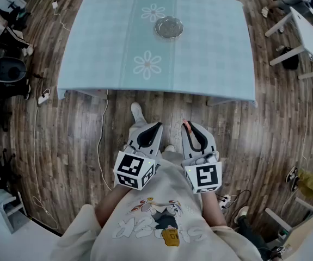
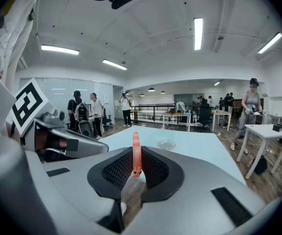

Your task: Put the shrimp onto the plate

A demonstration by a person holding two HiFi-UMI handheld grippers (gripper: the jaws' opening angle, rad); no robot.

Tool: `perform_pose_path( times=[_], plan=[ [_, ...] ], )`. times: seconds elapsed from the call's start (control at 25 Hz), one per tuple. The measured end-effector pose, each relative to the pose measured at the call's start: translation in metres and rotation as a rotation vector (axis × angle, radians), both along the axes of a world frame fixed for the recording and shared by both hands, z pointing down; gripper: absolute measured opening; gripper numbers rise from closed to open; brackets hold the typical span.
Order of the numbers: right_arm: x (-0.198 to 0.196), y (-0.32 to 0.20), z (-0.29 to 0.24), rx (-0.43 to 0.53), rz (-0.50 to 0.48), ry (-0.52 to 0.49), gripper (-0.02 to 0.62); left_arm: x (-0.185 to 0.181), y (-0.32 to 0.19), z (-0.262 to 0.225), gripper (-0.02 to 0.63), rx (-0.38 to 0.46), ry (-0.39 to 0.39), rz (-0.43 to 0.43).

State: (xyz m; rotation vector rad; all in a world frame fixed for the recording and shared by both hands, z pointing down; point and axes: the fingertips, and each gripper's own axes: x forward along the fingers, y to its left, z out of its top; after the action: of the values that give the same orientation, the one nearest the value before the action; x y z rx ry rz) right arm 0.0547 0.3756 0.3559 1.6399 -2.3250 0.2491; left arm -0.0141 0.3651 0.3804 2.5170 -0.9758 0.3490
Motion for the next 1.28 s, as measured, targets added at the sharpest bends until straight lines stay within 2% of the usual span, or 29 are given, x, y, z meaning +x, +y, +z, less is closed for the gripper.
perform_pose_path(
  times=[0.16,0.36,0.52,0.72,1.08,1.28],
  plan=[
    [0.017,0.076,0.0,-0.065,0.048,0.031,0.061,0.028,0.06,-0.014,0.008,-0.019,-0.006,0.015],
    [0.016,0.125,0.02,-0.116,0.076,-0.015,0.061,0.034,0.094,-0.018,0.008,0.0,-0.013,0.044],
    [0.01,0.13,0.014,-0.114,0.064,-0.045,0.061,0.028,0.103,-0.022,0.008,0.004,-0.017,0.024],
    [0.006,0.132,0.0,-0.026,0.055,-0.093,0.061,0.022,0.116,-0.027,0.008,0.025,-0.029,0.024],
    [0.034,0.136,-0.004,0.018,0.04,-0.102,0.061,0.029,0.132,-0.024,0.008,0.039,-0.019,-0.036],
    [0.007,0.118,-0.003,0.005,0.011,-0.129,0.061,0.011,0.118,-0.024,0.008,0.044,-0.019,-0.046]
  ],
)
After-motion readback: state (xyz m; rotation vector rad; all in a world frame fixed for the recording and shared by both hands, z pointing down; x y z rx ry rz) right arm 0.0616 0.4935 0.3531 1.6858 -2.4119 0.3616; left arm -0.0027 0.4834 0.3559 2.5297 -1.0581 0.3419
